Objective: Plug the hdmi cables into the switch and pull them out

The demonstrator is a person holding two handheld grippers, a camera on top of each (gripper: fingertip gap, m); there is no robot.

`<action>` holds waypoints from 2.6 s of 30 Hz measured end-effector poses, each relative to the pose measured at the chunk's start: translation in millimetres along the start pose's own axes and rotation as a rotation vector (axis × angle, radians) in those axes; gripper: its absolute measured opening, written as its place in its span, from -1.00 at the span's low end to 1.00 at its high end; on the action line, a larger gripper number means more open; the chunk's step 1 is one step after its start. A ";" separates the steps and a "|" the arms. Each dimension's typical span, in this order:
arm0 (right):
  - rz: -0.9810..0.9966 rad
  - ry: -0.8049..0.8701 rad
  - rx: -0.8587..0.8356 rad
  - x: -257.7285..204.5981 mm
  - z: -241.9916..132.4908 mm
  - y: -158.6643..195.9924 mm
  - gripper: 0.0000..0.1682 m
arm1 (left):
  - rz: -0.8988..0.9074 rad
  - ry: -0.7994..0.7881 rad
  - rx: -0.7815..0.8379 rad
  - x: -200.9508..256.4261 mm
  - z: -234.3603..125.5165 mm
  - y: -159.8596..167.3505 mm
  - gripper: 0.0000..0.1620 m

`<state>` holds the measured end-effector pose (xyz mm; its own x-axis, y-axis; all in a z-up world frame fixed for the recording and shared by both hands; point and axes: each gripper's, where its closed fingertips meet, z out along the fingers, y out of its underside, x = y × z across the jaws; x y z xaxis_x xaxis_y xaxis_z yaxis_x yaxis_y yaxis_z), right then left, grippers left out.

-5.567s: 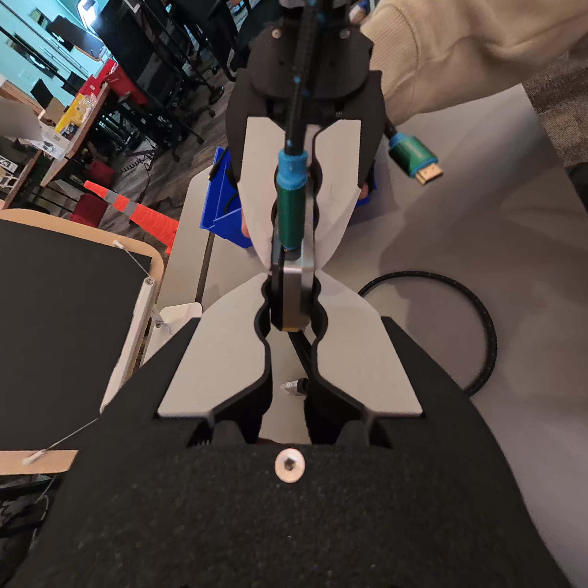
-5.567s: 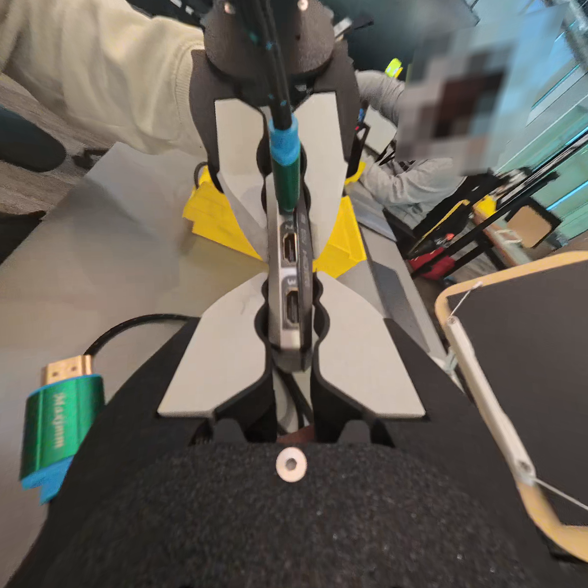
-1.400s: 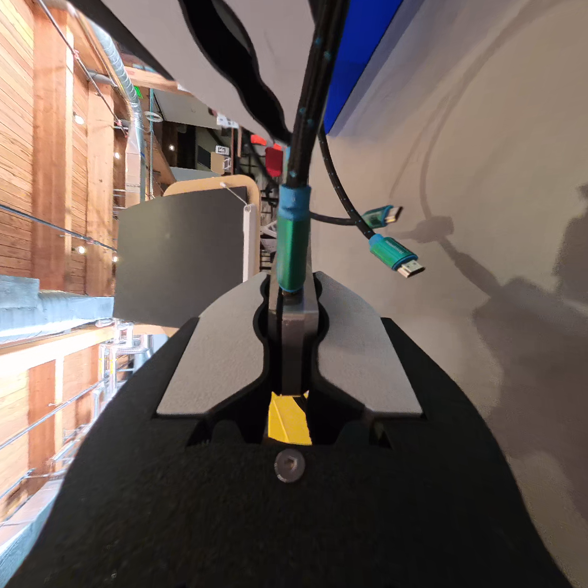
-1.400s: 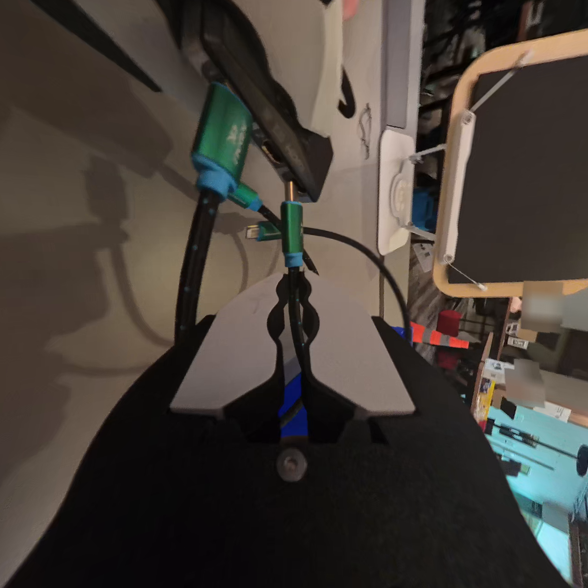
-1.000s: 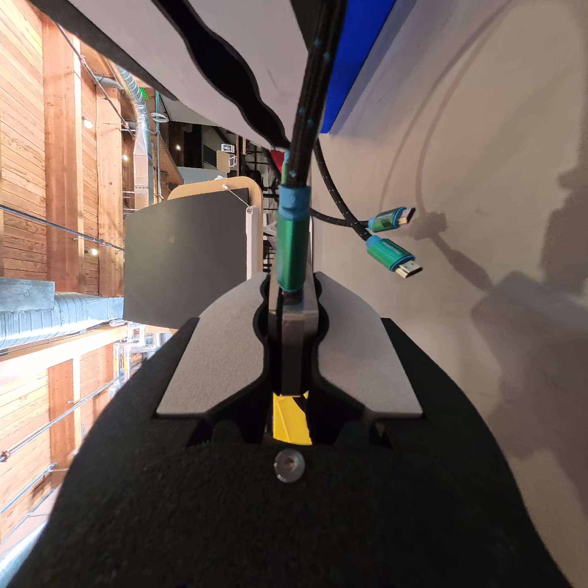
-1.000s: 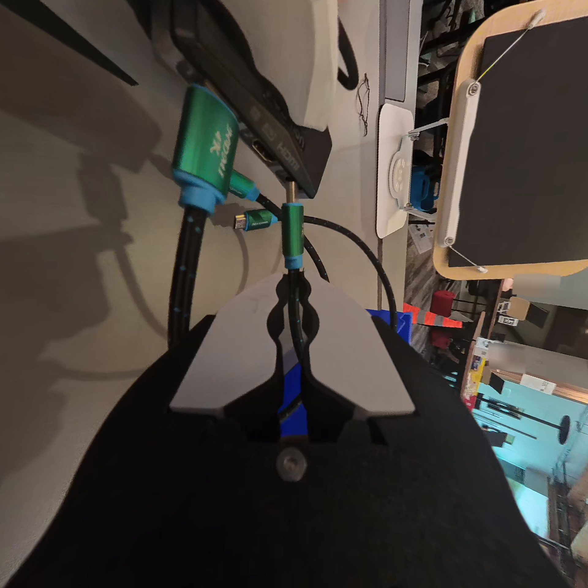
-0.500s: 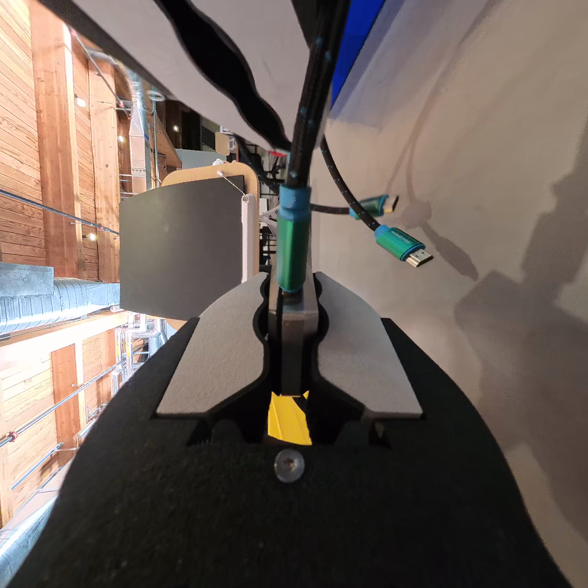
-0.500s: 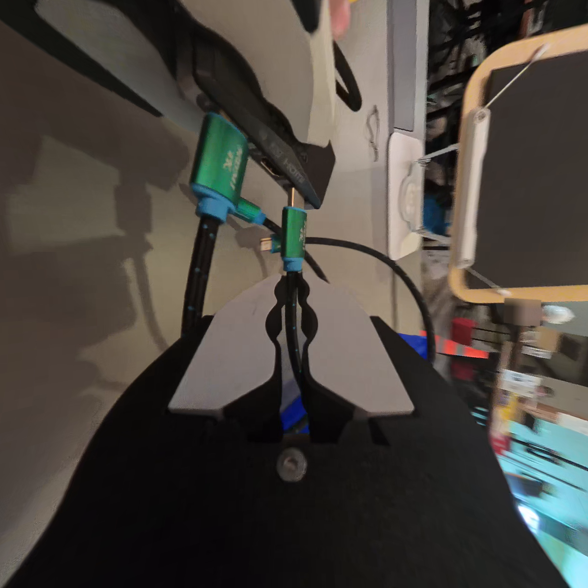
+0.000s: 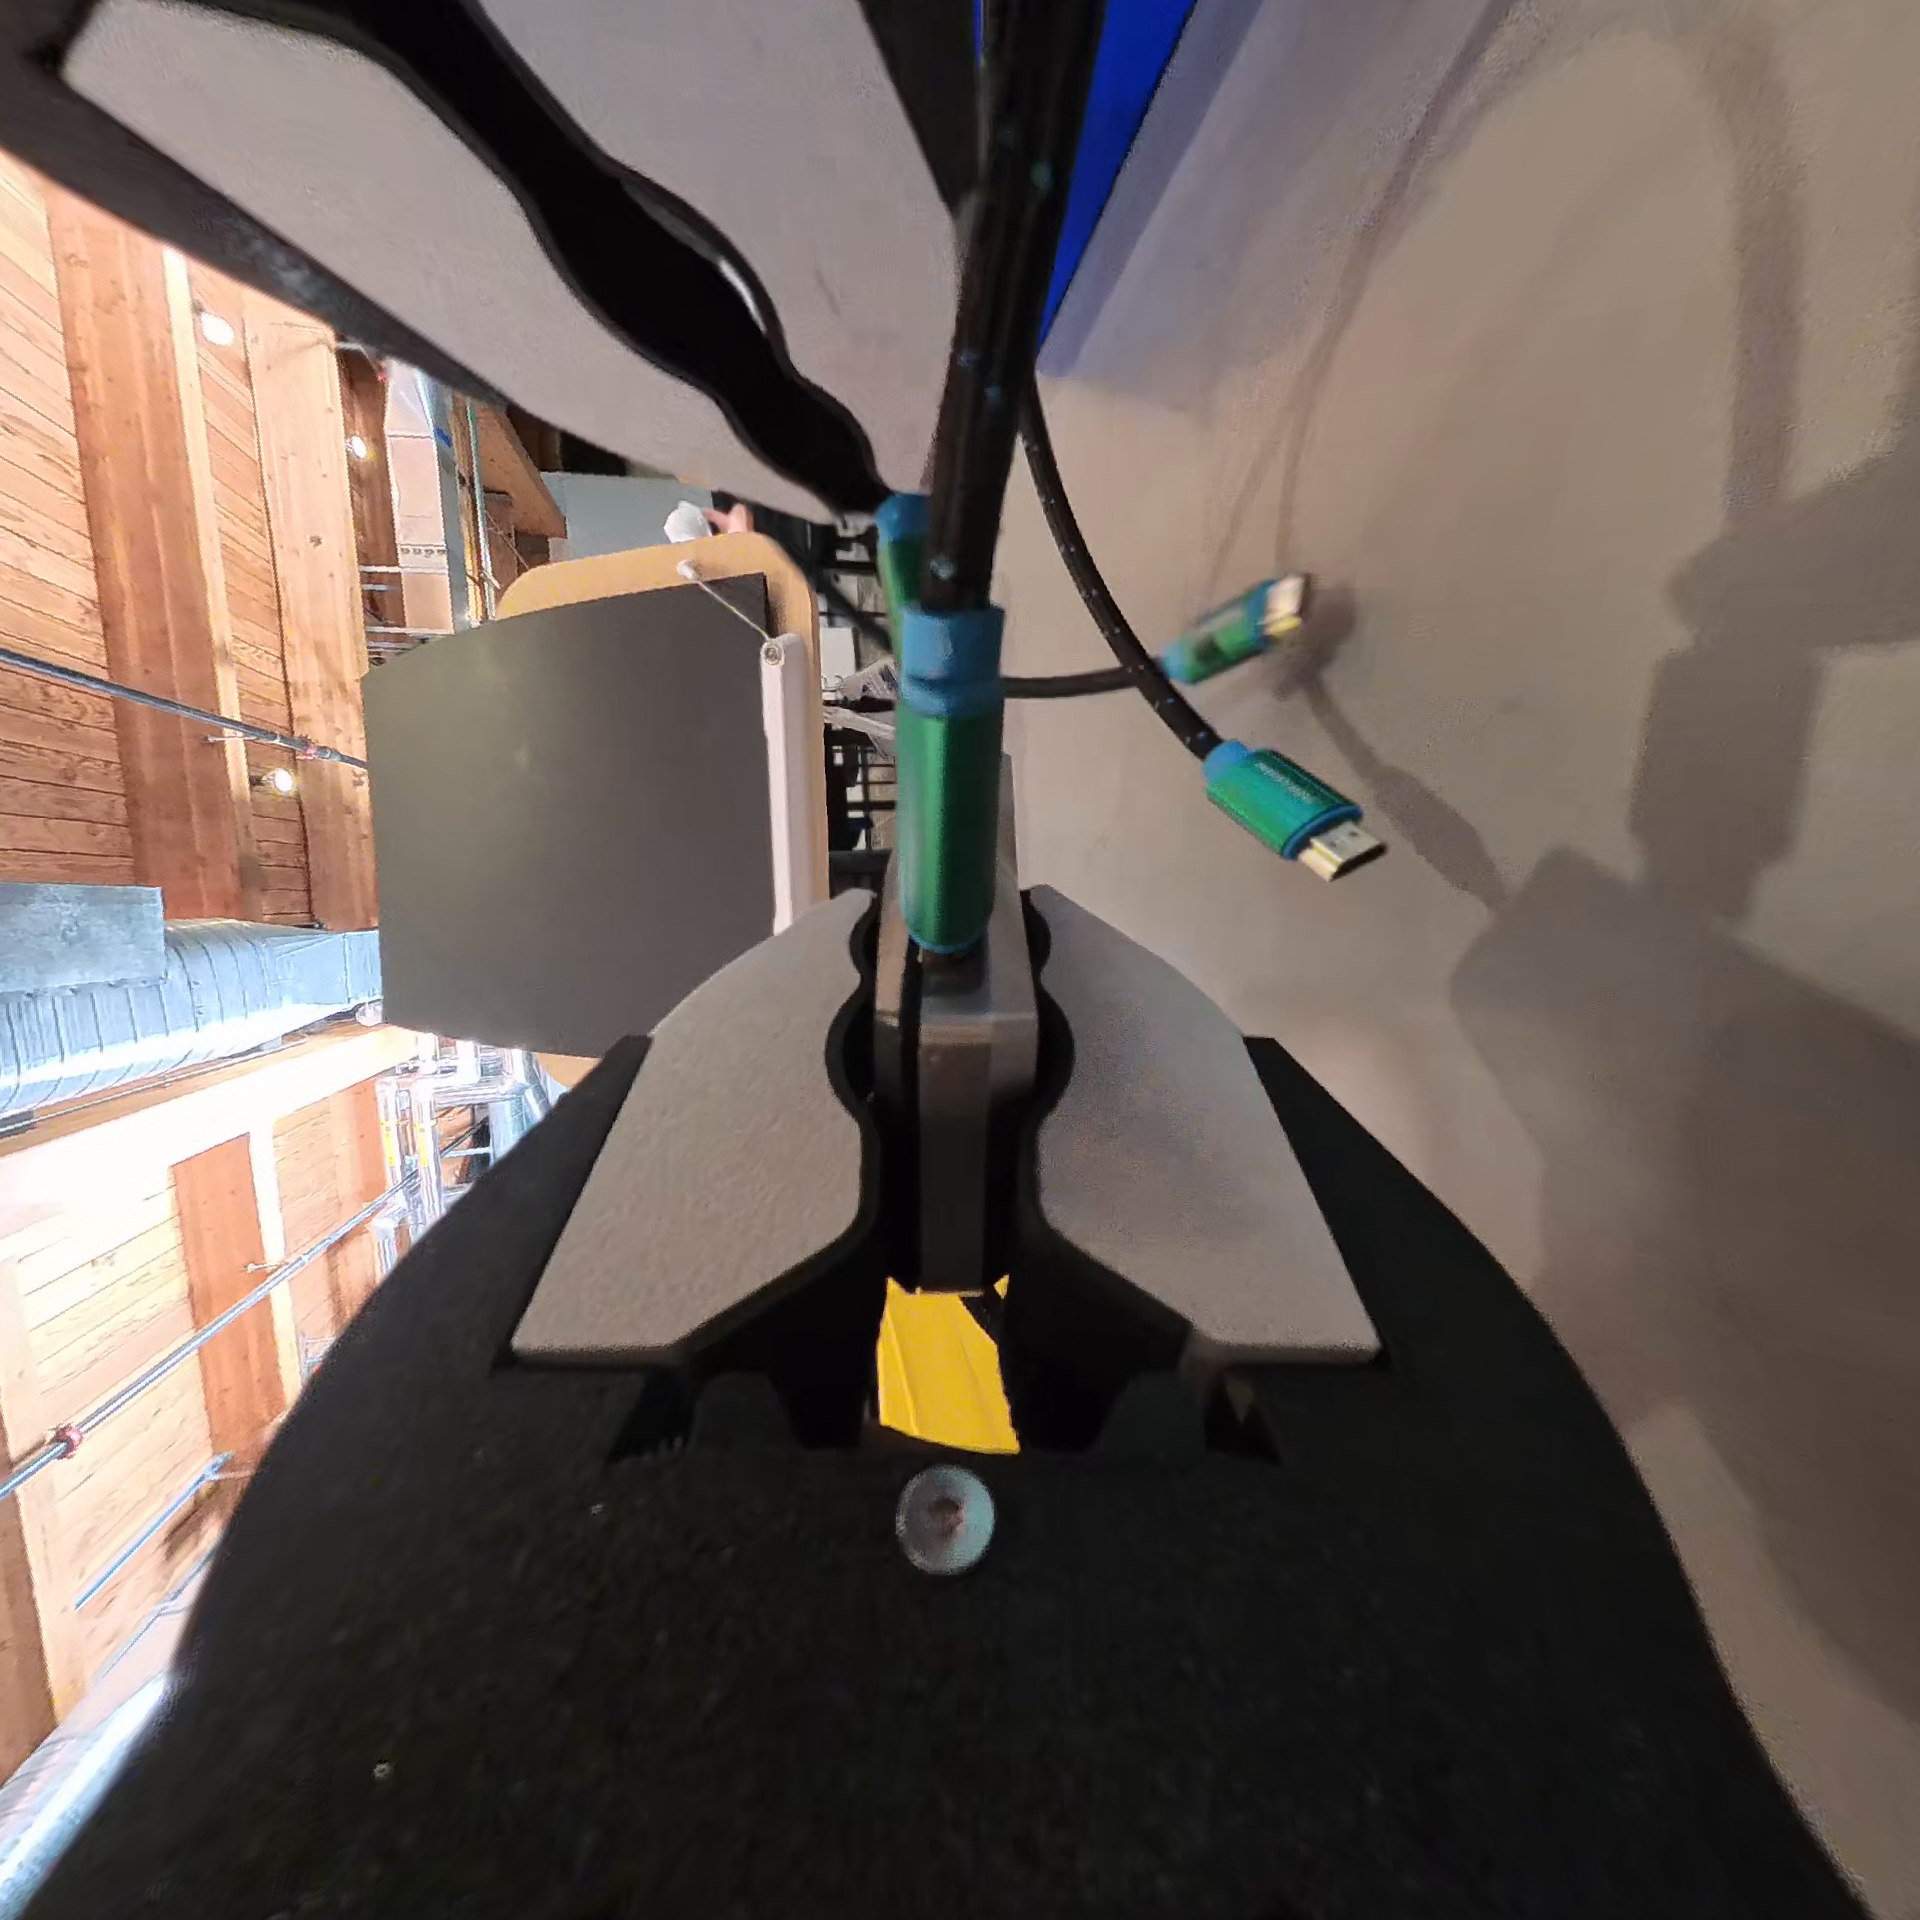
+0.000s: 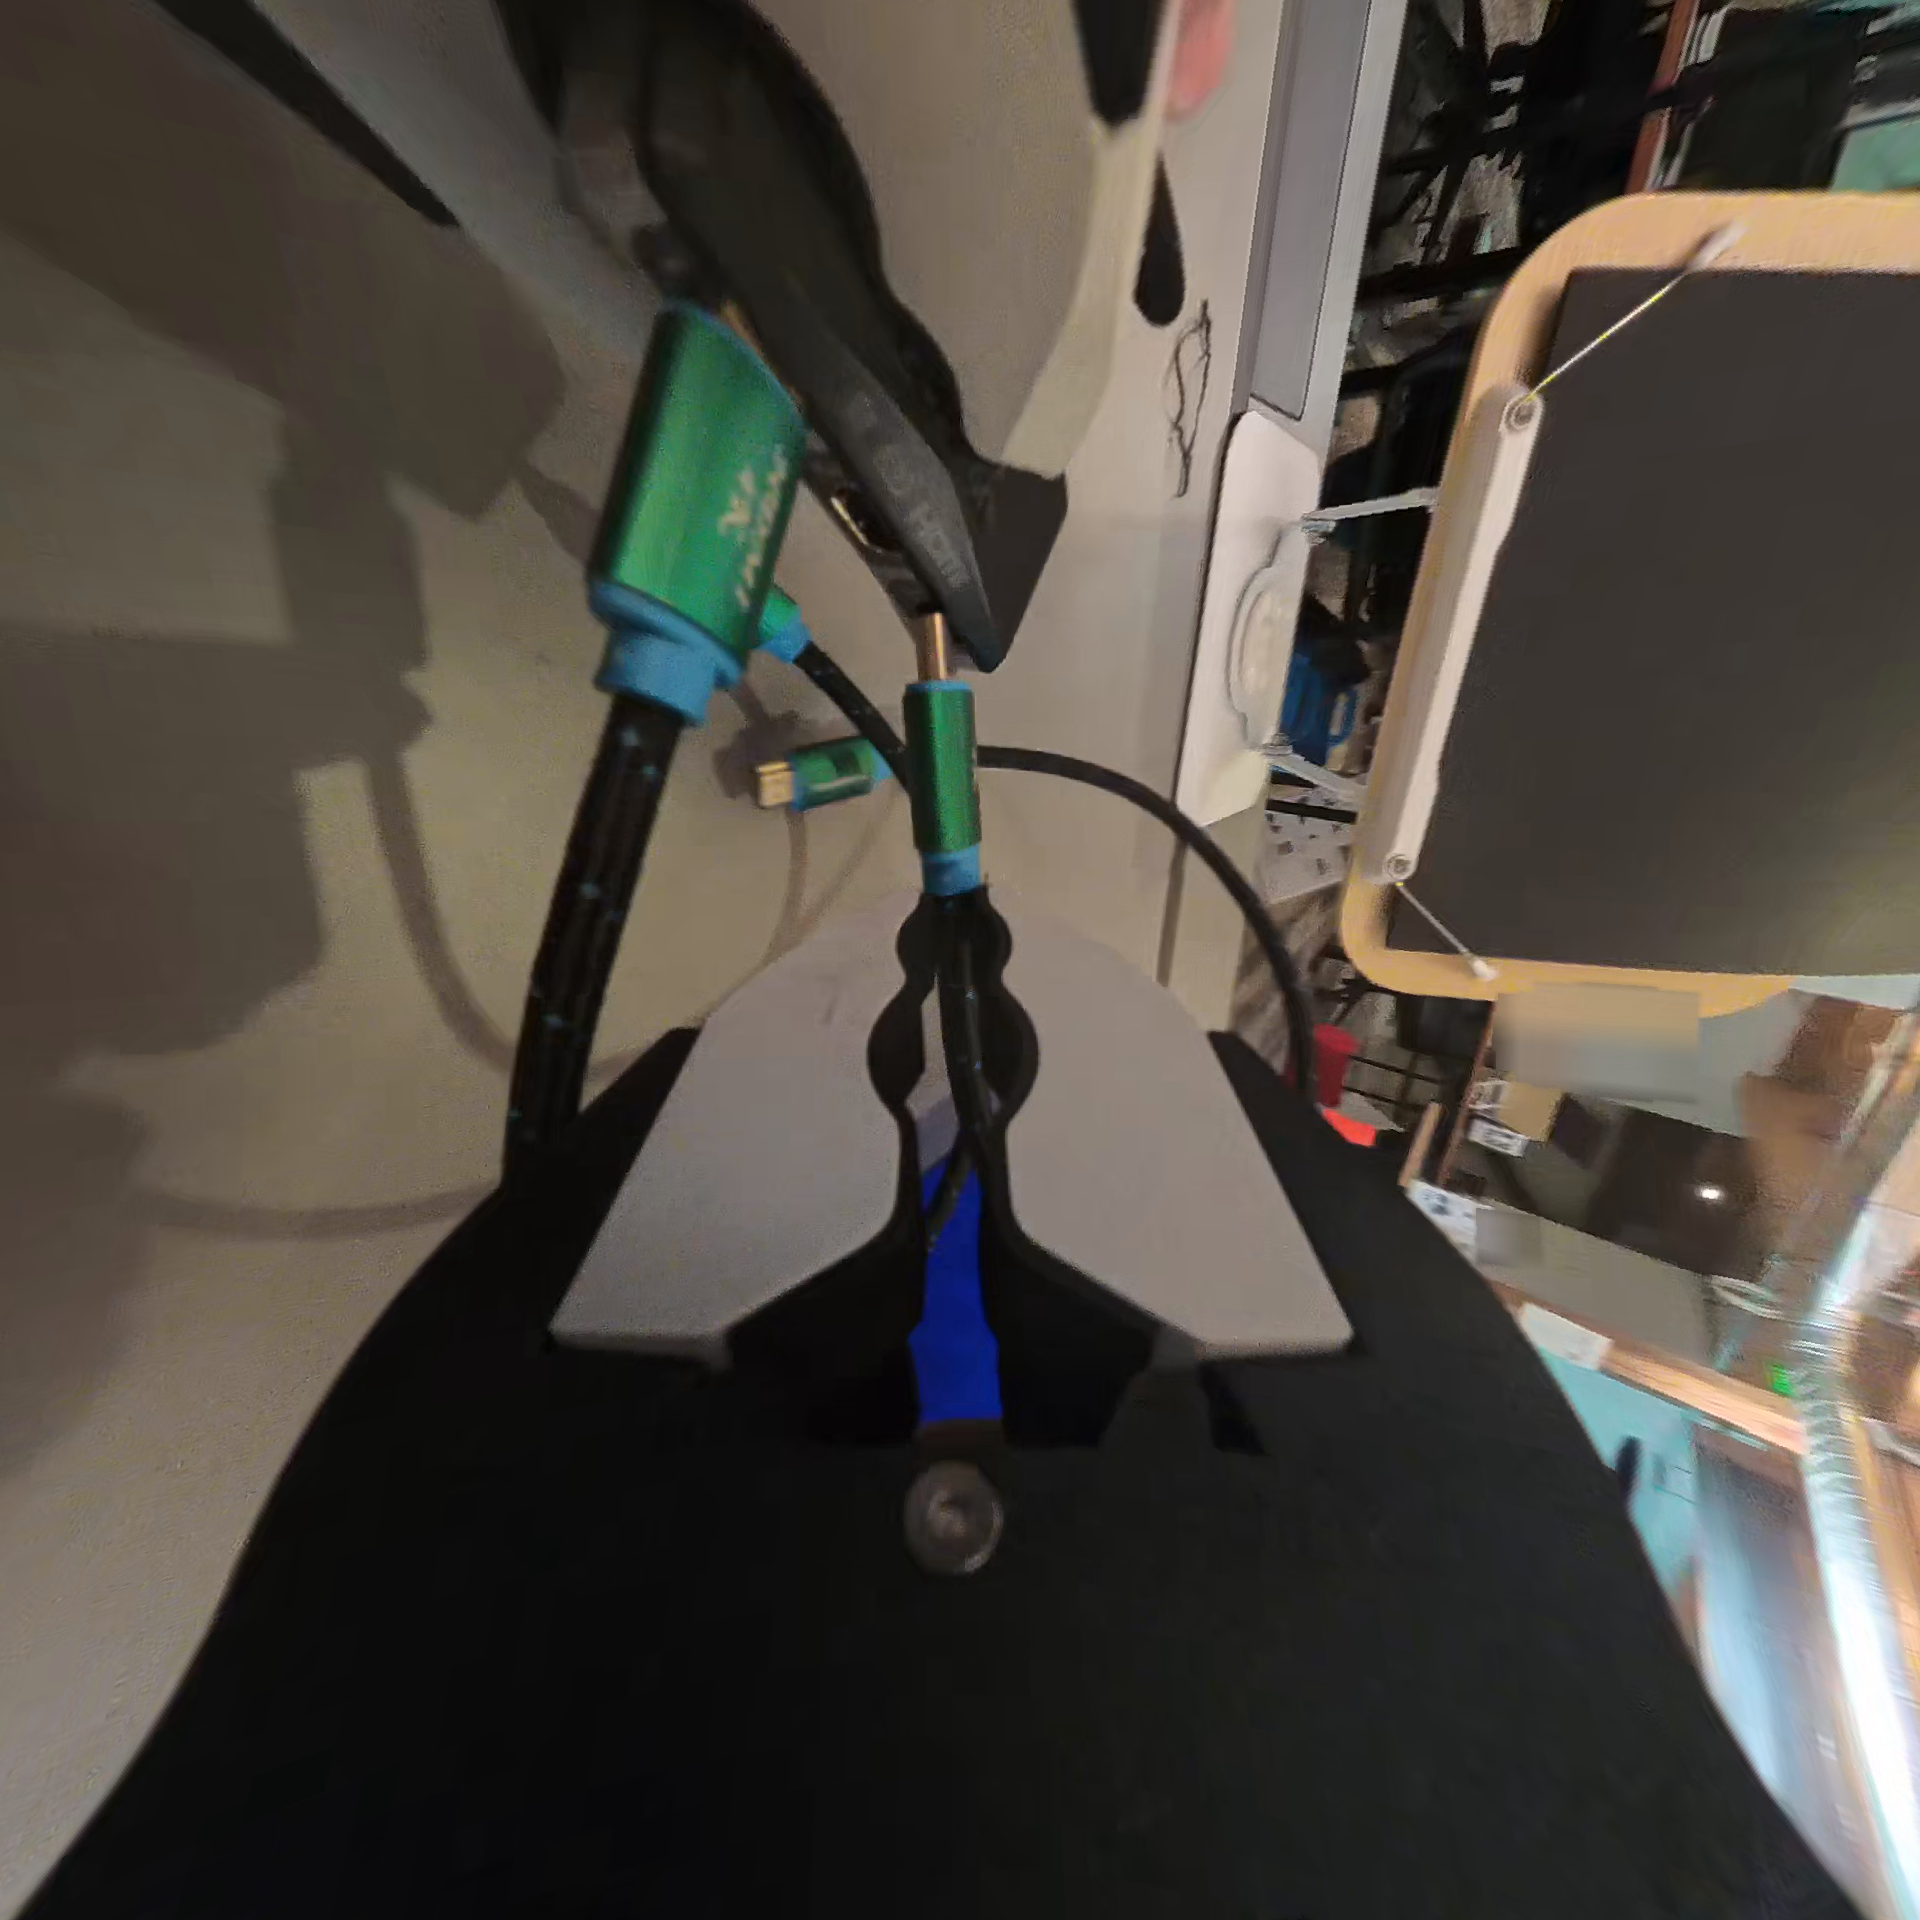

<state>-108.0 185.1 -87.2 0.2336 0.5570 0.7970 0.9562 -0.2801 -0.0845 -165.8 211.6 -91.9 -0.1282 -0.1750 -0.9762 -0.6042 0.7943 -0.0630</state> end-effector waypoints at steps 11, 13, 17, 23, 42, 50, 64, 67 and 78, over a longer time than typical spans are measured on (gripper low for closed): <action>-0.079 0.093 0.016 8.5 -2.3 -9.0 -0.93 | -0.021 -0.027 -0.053 -3.6 1.2 6.9 -0.72; -0.090 0.092 0.028 6.3 -0.4 -10.0 -0.93 | -0.019 -0.022 -0.056 -0.6 1.9 7.5 -0.73; -0.014 0.010 0.118 -1.1 0.2 -12.9 -0.94 | -0.033 -0.017 -0.055 1.0 0.8 8.2 -0.73; 0.196 -0.194 0.142 -13.3 5.9 -4.0 -0.93 | -0.062 0.039 -0.018 10.1 3.2 1.5 -0.72; 0.775 -0.680 0.195 -27.1 81.6 -7.2 -0.86 | 0.013 0.161 0.066 56.4 -30.0 -15.7 -0.72; 1.036 -0.919 0.460 -19.1 72.1 -3.6 -0.67 | -0.041 0.164 0.091 54.0 -31.5 -16.3 -0.72; 1.021 -0.774 0.437 -25.4 85.5 -4.9 -0.93 | -0.072 0.187 0.052 59.6 -23.0 -9.2 -0.72; 0.744 -0.616 0.370 -10.9 56.8 -3.0 -0.93 | -0.097 0.156 0.019 52.1 -17.8 -2.2 -0.72; 0.372 -0.716 0.146 -61.2 5.5 -4.9 -0.93 | -0.121 0.102 -0.088 41.4 -9.7 4.4 -0.71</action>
<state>-126.0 156.7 -138.9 0.5486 0.8257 0.1313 0.7960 -0.4679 -0.3840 -181.4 202.2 -130.5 -0.1272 -0.3281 -0.9360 -0.6861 0.7106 -0.1559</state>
